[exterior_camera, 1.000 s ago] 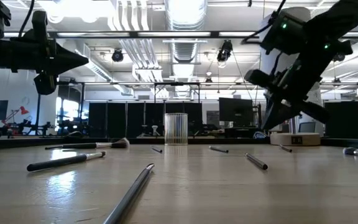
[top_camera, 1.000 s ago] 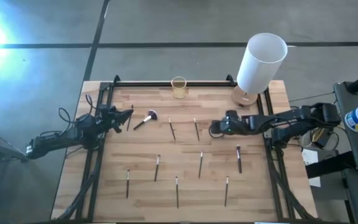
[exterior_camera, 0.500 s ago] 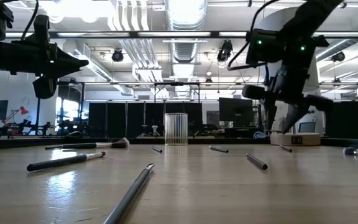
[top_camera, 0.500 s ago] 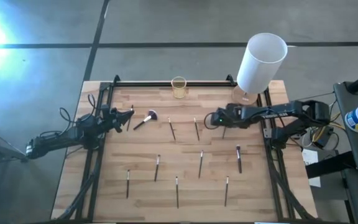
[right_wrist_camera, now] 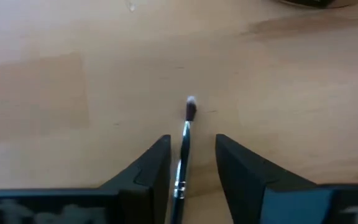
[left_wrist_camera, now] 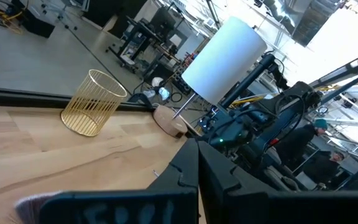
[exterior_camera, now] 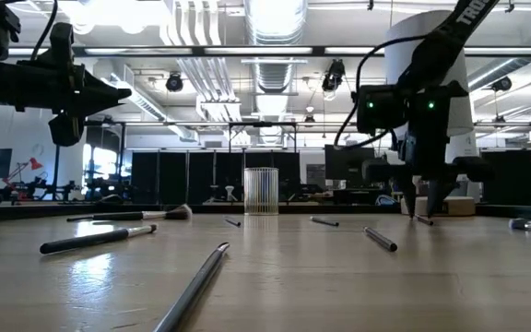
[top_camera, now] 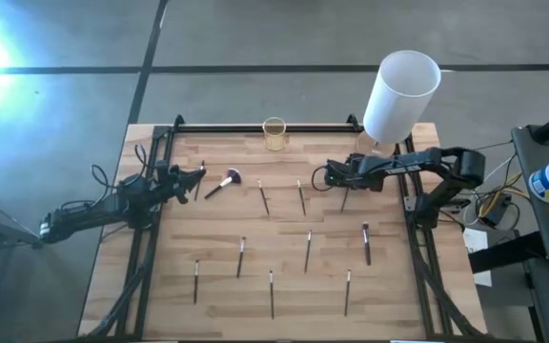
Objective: Put items in baskets/containers
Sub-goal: Put the black eyeshadow brush into the yellow pen holder
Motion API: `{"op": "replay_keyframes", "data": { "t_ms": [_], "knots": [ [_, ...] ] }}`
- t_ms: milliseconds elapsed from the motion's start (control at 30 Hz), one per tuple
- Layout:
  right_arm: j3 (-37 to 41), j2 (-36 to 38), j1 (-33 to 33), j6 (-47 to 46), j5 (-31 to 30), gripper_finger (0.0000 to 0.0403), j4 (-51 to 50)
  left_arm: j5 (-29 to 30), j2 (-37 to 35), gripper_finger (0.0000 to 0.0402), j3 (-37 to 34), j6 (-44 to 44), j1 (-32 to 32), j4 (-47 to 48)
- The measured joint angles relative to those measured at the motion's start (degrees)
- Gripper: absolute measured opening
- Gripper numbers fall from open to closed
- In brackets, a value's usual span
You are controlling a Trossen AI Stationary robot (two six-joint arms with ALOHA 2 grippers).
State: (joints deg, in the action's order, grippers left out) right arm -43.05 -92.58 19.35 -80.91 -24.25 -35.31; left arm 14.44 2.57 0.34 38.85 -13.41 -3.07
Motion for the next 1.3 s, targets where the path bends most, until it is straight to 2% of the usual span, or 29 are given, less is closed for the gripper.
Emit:
{"op": "replay_keyframes", "data": {
  "t_ms": [400,567,767,933,1133,1233,1300],
  "knots": [
    [-0.12,-3.08,0.04,-0.29,-2.10,0.0016,3.27,0.00,0.00,0.0000,0.00,-0.02,0.00,0.13],
    [0.28,-0.48,0.04,1.71,-2.66,0.0014,5.12,0.02,0.04,0.0000,0.00,-0.02,0.00,0.15],
    [0.20,5.85,-1.13,9.34,-5.28,0.0013,10.83,0.28,0.04,0.0000,0.00,-0.02,-0.02,0.17],
    [0.17,9.87,-2.65,18.70,-7.28,0.0013,21.94,0.67,0.04,0.0000,0.00,-0.03,-0.01,0.13],
    [0.13,10.94,-4.04,37.27,-7.64,0.0012,47.87,1.46,0.07,0.0000,0.00,-0.04,-0.02,0.08],
    [-0.60,9.86,-2.79,47.35,-6.95,0.0012,61.34,1.70,0.07,0.0000,0.00,-0.08,0.00,0.06],
    [-1.81,8.76,-0.76,52.81,-5.60,0.0012,66.68,2.09,0.07,0.0000,0.00,-0.12,-0.02,0.04]
  ]
}}
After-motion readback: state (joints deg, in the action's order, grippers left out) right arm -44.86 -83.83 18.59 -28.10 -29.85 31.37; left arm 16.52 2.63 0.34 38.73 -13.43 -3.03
